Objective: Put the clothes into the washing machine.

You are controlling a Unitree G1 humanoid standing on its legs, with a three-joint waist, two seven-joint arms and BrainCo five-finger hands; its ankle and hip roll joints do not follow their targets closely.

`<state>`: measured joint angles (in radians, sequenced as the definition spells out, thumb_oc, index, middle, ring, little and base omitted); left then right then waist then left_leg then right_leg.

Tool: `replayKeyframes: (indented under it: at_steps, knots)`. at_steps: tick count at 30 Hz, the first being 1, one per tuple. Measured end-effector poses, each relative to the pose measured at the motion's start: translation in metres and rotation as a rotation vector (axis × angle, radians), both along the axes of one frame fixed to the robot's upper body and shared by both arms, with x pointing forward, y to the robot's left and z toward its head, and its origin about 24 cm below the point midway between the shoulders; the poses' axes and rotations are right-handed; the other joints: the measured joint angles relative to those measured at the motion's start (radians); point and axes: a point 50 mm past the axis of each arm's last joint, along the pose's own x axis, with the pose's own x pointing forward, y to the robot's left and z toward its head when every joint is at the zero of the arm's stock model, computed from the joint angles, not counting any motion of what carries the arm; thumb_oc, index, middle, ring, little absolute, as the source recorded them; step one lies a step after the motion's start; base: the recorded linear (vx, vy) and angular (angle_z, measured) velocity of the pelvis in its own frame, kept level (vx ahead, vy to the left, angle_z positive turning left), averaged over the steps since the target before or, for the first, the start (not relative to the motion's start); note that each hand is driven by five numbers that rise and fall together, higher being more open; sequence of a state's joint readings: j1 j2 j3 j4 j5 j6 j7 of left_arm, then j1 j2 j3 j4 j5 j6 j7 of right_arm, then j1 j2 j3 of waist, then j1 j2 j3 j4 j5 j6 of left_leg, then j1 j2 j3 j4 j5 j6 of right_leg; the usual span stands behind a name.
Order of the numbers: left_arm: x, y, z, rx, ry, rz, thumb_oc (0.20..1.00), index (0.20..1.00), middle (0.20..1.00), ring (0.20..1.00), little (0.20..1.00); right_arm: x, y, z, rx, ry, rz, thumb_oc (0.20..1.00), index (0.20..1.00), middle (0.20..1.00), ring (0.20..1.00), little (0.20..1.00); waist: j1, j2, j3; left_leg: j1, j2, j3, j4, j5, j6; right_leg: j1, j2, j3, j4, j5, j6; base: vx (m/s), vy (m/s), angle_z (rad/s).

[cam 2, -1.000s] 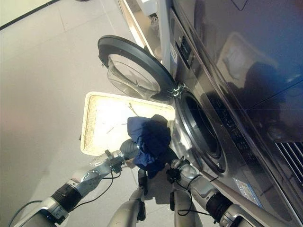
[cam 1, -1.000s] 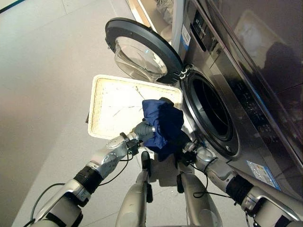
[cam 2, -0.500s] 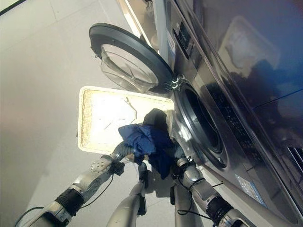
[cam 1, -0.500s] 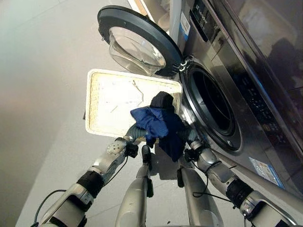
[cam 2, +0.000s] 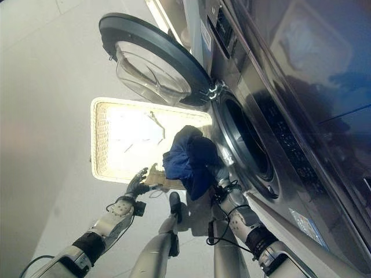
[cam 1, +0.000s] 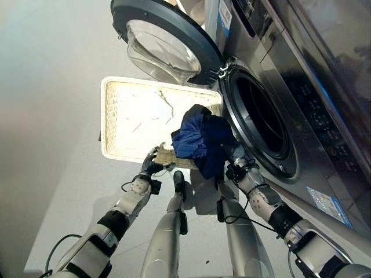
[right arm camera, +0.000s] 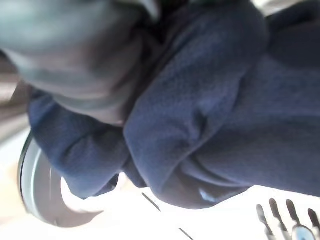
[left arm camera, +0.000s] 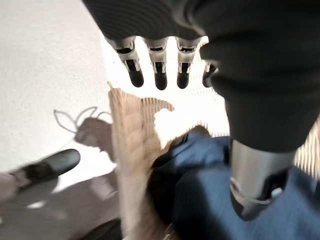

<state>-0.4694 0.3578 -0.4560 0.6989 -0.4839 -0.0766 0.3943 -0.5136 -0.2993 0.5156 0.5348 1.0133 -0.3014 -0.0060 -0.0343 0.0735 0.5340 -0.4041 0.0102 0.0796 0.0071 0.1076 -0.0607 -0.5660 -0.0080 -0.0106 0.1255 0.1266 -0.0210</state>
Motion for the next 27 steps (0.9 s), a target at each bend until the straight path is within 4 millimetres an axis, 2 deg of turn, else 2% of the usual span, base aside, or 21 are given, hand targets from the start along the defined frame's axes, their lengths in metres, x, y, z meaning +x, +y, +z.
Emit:
replayKeyframes:
  at_steps: [1,5,6,7,8,9,12,13,15,16,17,18,19,20,21,22,23,24,25,27]
  knots:
    - [0.000,0.003,-0.001,-0.038,-0.005,0.050,1.000,1.000,1.000,1.000,1.000,0.002,-0.001,0.002,0.069,0.012,-0.012,0.200,0.200,0.200,0.200,0.200,0.000,0.000,0.000,-0.005,0.000,0.000,0.003,0.000,-0.001,-0.006,0.000,0.000,0.003,0.000,0.000,0.05,-0.069,0.00]
    - [0.000,0.016,-0.002,-0.151,-0.034,0.188,1.000,1.000,1.000,1.000,1.000,0.019,-0.016,0.015,0.526,0.044,-0.158,0.200,0.200,0.200,0.200,0.200,0.001,0.001,0.000,-0.038,0.000,0.001,0.021,-0.001,-0.001,-0.039,-0.006,0.001,0.019,0.001,-0.002,0.03,0.005,0.00]
    - [-0.001,0.017,-0.003,-0.160,-0.031,0.197,1.000,1.000,1.000,1.000,1.000,0.021,-0.018,0.017,0.564,0.039,-0.177,0.200,0.200,0.200,0.200,0.200,0.001,0.001,0.000,-0.042,-0.001,0.001,0.025,-0.001,-0.001,-0.041,-0.006,0.001,0.019,0.003,-0.004,0.05,0.041,0.01]
    - [-0.003,0.021,-0.008,-0.180,-0.027,0.223,1.000,1.000,1.000,1.000,1.000,0.028,-0.034,0.024,0.733,0.024,-0.261,0.200,0.200,0.200,0.200,0.200,0.003,0.005,0.002,-0.045,-0.002,0.002,0.028,-0.001,-0.001,-0.044,-0.007,0.003,0.021,0.003,-0.004,0.06,0.070,0.00]
    - [-0.004,0.022,-0.011,-0.185,-0.019,0.234,1.000,1.000,1.000,1.000,1.000,0.031,-0.041,0.027,0.792,0.014,-0.300,0.200,0.200,0.200,0.200,0.200,0.003,0.008,0.003,-0.045,-0.003,0.003,0.030,-0.001,-0.001,-0.044,-0.008,0.004,0.022,0.003,-0.004,0.04,0.077,0.01]
    - [-0.009,0.024,-0.018,-0.195,0.002,0.254,1.000,1.000,1.000,1.000,1.000,0.037,-0.059,0.039,0.911,-0.037,-0.384,0.200,0.200,0.200,0.200,0.200,0.005,0.017,0.004,-0.049,-0.006,0.003,0.033,-0.001,-0.001,-0.048,-0.012,0.005,0.028,0.003,-0.003,0.04,0.062,0.01]
    - [-0.009,0.024,-0.018,-0.195,0.002,0.254,1.000,1.000,1.000,1.000,1.000,0.037,-0.059,0.039,0.911,-0.037,-0.384,0.200,0.200,0.200,0.200,0.200,0.005,0.017,0.004,-0.049,-0.006,0.003,0.033,-0.001,-0.001,-0.048,-0.012,0.005,0.028,0.003,-0.003,0.00,0.000,0.00]
    - [-0.020,0.026,-0.031,-0.217,0.030,0.278,1.000,1.000,1.000,1.000,1.000,0.044,-0.100,0.075,1.104,-0.198,-0.539,0.200,0.200,0.200,0.200,0.200,0.007,0.041,0.005,-0.071,-0.013,0.006,0.041,0.002,0.003,-0.073,-0.015,0.012,0.037,0.006,-0.001,0.00,0.000,0.00]
    - [-0.020,0.026,-0.031,-0.217,0.030,0.278,1.000,1.000,1.000,1.000,1.000,0.044,-0.100,0.075,1.104,-0.198,-0.539,0.200,0.200,0.200,0.200,0.200,0.007,0.041,0.005,-0.071,-0.013,0.006,0.041,0.002,0.003,-0.073,-0.015,0.012,0.037,0.006,-0.001,0.02,0.019,-0.02]
    - [-0.024,0.025,-0.037,-0.219,0.052,0.288,1.000,1.000,1.000,1.000,1.000,0.043,-0.115,0.085,1.106,-0.261,-0.581,0.200,0.200,0.200,0.200,0.200,0.025,0.047,0.005,-0.079,-0.013,0.007,0.045,0.002,0.003,-0.082,-0.015,0.017,0.039,0.010,-0.002,0.03,0.037,-0.05]
    - [-0.024,0.025,-0.037,-0.219,0.052,0.288,1.000,1.000,1.000,1.000,1.000,0.043,-0.115,0.085,1.106,-0.261,-0.581,0.200,0.200,0.200,0.200,0.200,0.025,0.047,0.005,-0.079,-0.013,0.007,0.045,0.002,0.003,-0.082,-0.015,0.017,0.039,0.010,-0.002,0.02,-0.033,-0.03]
    - [-0.030,0.027,-0.046,-0.225,0.079,0.278,1.000,1.000,1.000,1.000,1.000,0.043,-0.130,0.093,1.179,-0.312,-0.713,0.200,0.200,0.200,0.200,0.200,0.035,0.073,-0.002,-0.078,-0.018,0.021,0.057,0.000,0.000,-0.086,-0.025,0.021,0.058,0.003,0.003,0.03,-0.096,0.02]
    - [-0.033,0.035,-0.052,-0.214,0.107,0.282,1.000,1.000,1.000,1.000,1.000,0.038,-0.147,0.093,1.201,-0.342,-0.839,0.200,0.200,0.200,0.200,0.200,0.046,0.086,-0.010,-0.089,-0.025,0.027,0.084,-0.015,0.012,-0.098,-0.028,0.022,0.075,-0.003,0.006,0.00,-0.102,0.11]
    - [-0.036,0.047,-0.053,-0.215,0.120,0.301,1.000,1.000,1.000,1.000,1.000,0.034,-0.155,0.094,1.195,-0.372,-0.920,0.200,0.200,0.200,0.200,0.200,0.054,0.096,-0.017,-0.117,-0.034,0.024,0.118,-0.030,0.021,-0.120,-0.040,0.024,0.100,-0.015,0.012,0.04,-0.051,0.14]
    - [-0.038,0.054,-0.053,-0.220,0.121,0.319,1.000,1.000,1.000,1.000,1.000,0.033,-0.158,0.098,1.216,-0.382,-0.950,0.200,0.200,0.200,0.200,0.200,0.055,0.096,-0.017,-0.129,-0.041,0.025,0.126,-0.031,0.020,-0.131,-0.048,0.024,0.106,-0.016,0.015,-0.02,-0.058,0.20]
    - [-0.041,0.069,-0.053,-0.199,0.132,0.332,1.000,1.000,1.000,1.000,1.000,0.031,-0.166,0.115,1.263,-0.437,-0.998,0.200,0.200,0.200,0.200,0.200,0.055,0.097,-0.017,-0.170,-0.052,0.028,0.142,-0.032,0.020,-0.165,-0.064,0.026,0.104,-0.019,0.035,0.00,-0.052,0.11]
    - [-0.041,0.074,-0.051,-0.190,0.134,0.330,1.000,1.000,1.000,1.000,1.000,0.029,-0.169,0.122,1.276,-0.462,-1.019,0.200,0.200,0.200,0.200,0.200,0.057,0.097,-0.017,-0.190,-0.046,0.028,0.144,-0.031,0.022,-0.181,-0.067,0.024,0.106,-0.023,0.049,0.00,-0.057,0.04]
    - [-0.038,0.079,-0.046,-0.182,0.127,0.318,1.000,1.000,1.000,1.000,1.000,0.023,-0.180,0.132,1.301,-0.509,-1.083,0.200,0.200,0.200,0.200,0.200,0.077,0.097,-0.017,-0.227,-0.035,0.062,0.156,-0.015,0.068,-0.237,-0.066,0.013,0.221,-0.047,0.044,0.00,-0.043,0.34]
    - [-0.032,0.077,-0.040,-0.185,0.111,0.292,1.000,1.000,1.000,1.000,1.000,0.013,-0.196,0.136,1.360,-0.559,-1.181,0.200,0.200,0.200,0.200,0.200,0.073,0.096,-0.017,-0.253,-0.053,0.081,0.182,-0.016,0.067,-0.257,-0.074,0.018,0.287,-0.124,0.031,0.00,-0.050,0.46]
    - [-0.031,0.073,-0.040,-0.185,0.115,0.251,1.000,1.000,1.000,1.000,1.000,0.007,-0.209,0.137,1.389,-0.533,-1.267,0.200,0.200,0.200,0.200,0.200,0.080,0.095,-0.016,-0.264,-0.060,0.087,0.194,-0.015,0.059,-0.257,-0.075,0.048,0.271,-0.113,0.051,0.02,-0.037,0.30]
